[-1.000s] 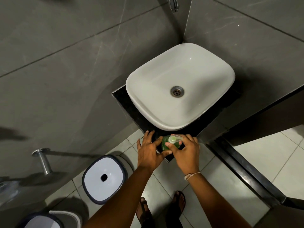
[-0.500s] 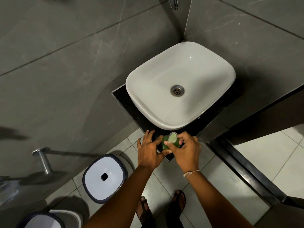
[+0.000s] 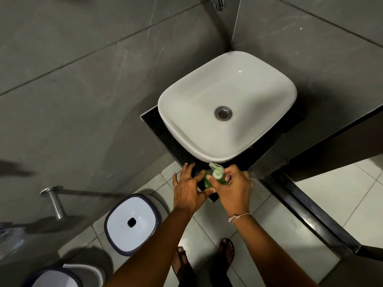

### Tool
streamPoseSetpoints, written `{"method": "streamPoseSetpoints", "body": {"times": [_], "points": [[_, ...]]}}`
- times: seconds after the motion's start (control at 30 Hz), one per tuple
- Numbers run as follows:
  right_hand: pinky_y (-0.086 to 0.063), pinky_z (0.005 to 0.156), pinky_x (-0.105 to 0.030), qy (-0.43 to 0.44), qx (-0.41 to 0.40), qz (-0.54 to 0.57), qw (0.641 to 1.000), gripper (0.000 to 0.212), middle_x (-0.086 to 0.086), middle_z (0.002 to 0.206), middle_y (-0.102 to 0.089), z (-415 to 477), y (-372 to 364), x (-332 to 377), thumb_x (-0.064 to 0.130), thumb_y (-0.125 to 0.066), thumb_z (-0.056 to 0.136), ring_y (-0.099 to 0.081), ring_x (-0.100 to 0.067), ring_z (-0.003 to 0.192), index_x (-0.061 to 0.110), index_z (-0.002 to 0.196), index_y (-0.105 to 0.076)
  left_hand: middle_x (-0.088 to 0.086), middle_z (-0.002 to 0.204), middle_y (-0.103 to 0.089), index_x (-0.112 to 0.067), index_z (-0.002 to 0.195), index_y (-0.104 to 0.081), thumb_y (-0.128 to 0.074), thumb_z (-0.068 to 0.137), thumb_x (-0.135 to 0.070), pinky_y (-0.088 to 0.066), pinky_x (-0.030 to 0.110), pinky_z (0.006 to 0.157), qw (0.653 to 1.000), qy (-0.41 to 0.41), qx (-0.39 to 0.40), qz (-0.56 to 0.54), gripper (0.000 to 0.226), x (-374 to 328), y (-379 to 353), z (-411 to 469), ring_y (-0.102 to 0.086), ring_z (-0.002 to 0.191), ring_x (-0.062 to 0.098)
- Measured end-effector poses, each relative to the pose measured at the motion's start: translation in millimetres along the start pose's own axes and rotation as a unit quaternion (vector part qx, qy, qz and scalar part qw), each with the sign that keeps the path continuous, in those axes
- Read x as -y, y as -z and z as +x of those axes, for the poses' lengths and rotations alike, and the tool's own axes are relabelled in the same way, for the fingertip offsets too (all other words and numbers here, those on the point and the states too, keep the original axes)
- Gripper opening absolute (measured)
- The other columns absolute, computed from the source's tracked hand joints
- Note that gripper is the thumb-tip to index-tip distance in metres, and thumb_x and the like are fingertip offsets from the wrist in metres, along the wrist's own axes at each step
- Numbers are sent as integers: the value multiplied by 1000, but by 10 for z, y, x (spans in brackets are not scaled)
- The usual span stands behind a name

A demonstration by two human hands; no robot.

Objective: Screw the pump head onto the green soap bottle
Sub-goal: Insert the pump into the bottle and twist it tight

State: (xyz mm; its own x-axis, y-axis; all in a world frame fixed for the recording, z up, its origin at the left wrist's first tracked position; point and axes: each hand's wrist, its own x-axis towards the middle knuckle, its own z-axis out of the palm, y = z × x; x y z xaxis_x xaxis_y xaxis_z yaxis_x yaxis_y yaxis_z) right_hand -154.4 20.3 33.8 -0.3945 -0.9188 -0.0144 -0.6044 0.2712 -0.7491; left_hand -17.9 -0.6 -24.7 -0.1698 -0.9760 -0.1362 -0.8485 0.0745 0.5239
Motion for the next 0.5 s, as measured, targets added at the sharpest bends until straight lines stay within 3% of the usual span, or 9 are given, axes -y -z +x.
{"method": "streamPoseSetpoints", "body": {"times": [0.13,0.23,0.33,0.43,0.5], "points": [[-42,84,-45,38,60,3,997,34,10,81,-56,15,81,-74,44,-80,68,-50,-19,89,32,96,-67,4,156,-29,-36,132,-51,-66,73,-62,-4,55,116,1000,2,1,-4,67,-6,8,-1,-10,147,22],[-47,78,-54,50,64,2,997,21,9,74,-54,39,121,-105,36,-83,67,-50,-22,84,25,79,-68,4,156,-29,-36,132,-51,-65,72,-66,-4,54,116,1000,0,0,-4,69,-14,1,-7,-11,147,22],[-45,74,-47,18,19,-8,1000,36,10,65,-49,7,77,-38,47,-83,58,-48,-20,76,26,67,-55,4,156,-28,-35,133,-49,-66,73,-63,-4,54,116,1000,2,0,-1,68,-9,-2,-6,-9,148,21],[-37,78,-40,-5,8,3,1000,42,10,67,-50,-41,27,11,52,-81,57,-49,-20,79,31,70,-47,4,157,-27,-35,134,-48,-66,75,-59,-4,54,116,1000,2,1,3,66,2,-10,-3,-7,148,21],[-40,80,-43,11,32,11,999,34,8,75,-55,-29,42,-15,46,-82,63,-49,-20,83,30,81,-58,5,156,-28,-34,134,-48,-65,75,-61,-4,55,116,1000,1,-1,1,67,1,-7,-4,-8,148,21]]}}
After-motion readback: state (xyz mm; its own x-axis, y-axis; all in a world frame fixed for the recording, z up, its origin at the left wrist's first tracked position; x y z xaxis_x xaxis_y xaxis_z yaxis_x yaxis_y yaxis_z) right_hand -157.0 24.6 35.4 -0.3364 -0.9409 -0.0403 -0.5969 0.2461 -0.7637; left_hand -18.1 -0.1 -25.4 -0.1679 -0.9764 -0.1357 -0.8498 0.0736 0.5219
